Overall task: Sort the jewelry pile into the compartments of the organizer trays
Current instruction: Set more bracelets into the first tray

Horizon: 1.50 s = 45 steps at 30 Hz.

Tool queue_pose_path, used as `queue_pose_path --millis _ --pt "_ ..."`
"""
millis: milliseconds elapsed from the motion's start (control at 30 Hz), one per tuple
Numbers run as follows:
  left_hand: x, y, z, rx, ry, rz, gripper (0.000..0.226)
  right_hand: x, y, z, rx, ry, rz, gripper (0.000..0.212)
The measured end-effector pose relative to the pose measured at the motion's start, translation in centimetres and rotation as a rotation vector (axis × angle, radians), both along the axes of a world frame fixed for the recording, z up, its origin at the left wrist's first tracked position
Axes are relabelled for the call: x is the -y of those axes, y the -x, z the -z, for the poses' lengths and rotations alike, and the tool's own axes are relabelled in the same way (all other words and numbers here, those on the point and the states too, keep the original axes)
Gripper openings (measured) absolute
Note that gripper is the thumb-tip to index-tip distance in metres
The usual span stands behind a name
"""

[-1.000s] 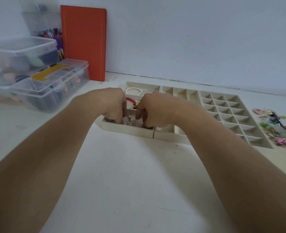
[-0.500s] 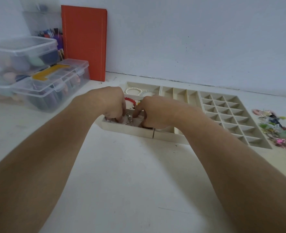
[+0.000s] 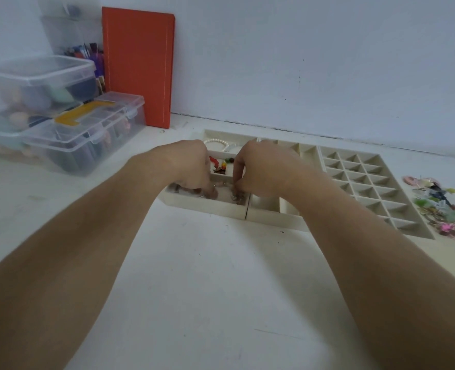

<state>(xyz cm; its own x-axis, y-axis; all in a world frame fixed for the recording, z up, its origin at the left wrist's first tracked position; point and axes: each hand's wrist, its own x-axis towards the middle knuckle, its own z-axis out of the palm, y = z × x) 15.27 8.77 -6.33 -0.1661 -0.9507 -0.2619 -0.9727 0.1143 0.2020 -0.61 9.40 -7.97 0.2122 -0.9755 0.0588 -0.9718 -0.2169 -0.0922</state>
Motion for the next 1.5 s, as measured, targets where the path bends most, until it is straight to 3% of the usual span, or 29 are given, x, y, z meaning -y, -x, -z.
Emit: queue_pose_path --millis 300,433,567,667,767,900,1100,1500 --pt "0.1 -0.3 -0.3 -0.055 -0.026 0.0 0.025 0.2 0.2 0.0 -0.013 0.011 0.009 0.013" --pt "0.6 -1.0 -0.4 -0.08 -0.009 -0.035 0.01 0.3 0.4 0.0 -0.001 0.007 0.021 0.014" --pt "0.8 -1.0 -0.1 -0.066 -0.001 -0.031 0.014 0.0 0.4 -0.4 -0.005 -0.021 0.023 0.016" --pt "1.2 -1.3 0.0 -0.14 0.071 -0.038 0.013 -0.7 1.3 -2.7 0.086 0.021 0.043 0.006" --pt "1.5 -1.1 0.3 -0.288 0.259 -0.095 0.008 -1.6 3.2 -5.3 0.245 0.119 0.068 0.008" --pt "0.3 0.7 0.6 -0.494 0.371 -0.124 0.01 -2.7 6.9 -7.0 0.359 0.183 0.13 0.008" --pt "-0.9 6.8 0.0 -0.549 0.355 -0.033 0.011 -4.9 14.6 -6.3 0.308 0.116 0.237 0.006" --pt "-4.0 26.7 0.2 -0.598 0.198 0.346 0.008 -9.7 31.5 -1.4 0.403 0.102 0.38 0.006"
